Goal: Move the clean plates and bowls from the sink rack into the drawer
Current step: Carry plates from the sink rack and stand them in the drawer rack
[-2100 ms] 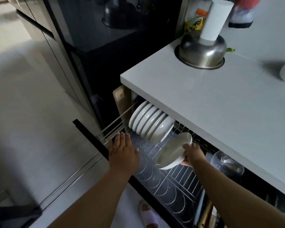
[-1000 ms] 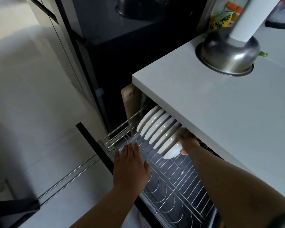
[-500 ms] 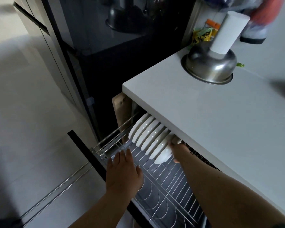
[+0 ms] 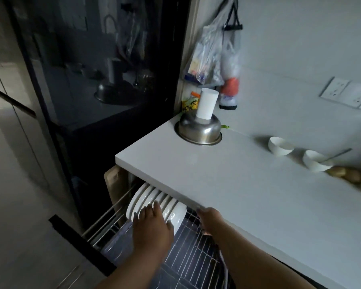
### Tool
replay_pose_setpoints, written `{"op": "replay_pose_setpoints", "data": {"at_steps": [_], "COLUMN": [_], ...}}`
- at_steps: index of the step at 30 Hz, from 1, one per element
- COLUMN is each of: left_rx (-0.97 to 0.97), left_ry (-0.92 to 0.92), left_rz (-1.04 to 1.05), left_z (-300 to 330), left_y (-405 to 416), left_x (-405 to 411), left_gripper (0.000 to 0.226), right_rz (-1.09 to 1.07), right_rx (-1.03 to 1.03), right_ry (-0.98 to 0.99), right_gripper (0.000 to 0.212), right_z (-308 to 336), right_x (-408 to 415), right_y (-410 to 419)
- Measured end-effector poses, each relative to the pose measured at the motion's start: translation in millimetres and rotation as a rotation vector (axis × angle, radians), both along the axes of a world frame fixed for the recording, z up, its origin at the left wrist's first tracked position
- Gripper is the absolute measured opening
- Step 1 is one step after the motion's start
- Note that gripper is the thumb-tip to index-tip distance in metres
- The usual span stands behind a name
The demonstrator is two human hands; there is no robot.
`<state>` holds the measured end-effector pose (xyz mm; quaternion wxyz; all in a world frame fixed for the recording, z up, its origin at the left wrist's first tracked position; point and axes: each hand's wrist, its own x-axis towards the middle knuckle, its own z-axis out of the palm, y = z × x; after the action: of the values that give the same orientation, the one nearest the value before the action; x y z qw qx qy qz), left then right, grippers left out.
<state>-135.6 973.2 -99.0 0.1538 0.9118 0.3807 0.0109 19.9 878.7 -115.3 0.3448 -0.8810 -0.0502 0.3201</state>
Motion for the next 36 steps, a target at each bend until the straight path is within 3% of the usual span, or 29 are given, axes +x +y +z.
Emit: {"op": "replay_pose_setpoints", "data": {"at_steps": [4,11,23,36], "left_rx": [0.008,0.007,0.115,0.099], "left_ry": [-0.045,-0.097,-0.065,-0.083], "left_rz": [-0.115,-0.333,-0.679,-1.020], "left_z": [37,94,144,163], "left_y": [-34,-99,-248,-496], "left_x": [18,41,84,116], "left_gripper": [0.070,0.070,0.066,0.066], "right_rz": [-0.012,-0.173,-0.435,-0.734], "right_rx": [0.037,0.171,0.190,0.073], "right_ry": [-0.165,-0.379,-0.513,-0.632], "right_gripper": [0.050,0.042,0.037,0.038], "right_z": [34,89,132,160], "right_x": [8,-1,-10,-31], "right_y": [-43,-132,-297,-558]}}
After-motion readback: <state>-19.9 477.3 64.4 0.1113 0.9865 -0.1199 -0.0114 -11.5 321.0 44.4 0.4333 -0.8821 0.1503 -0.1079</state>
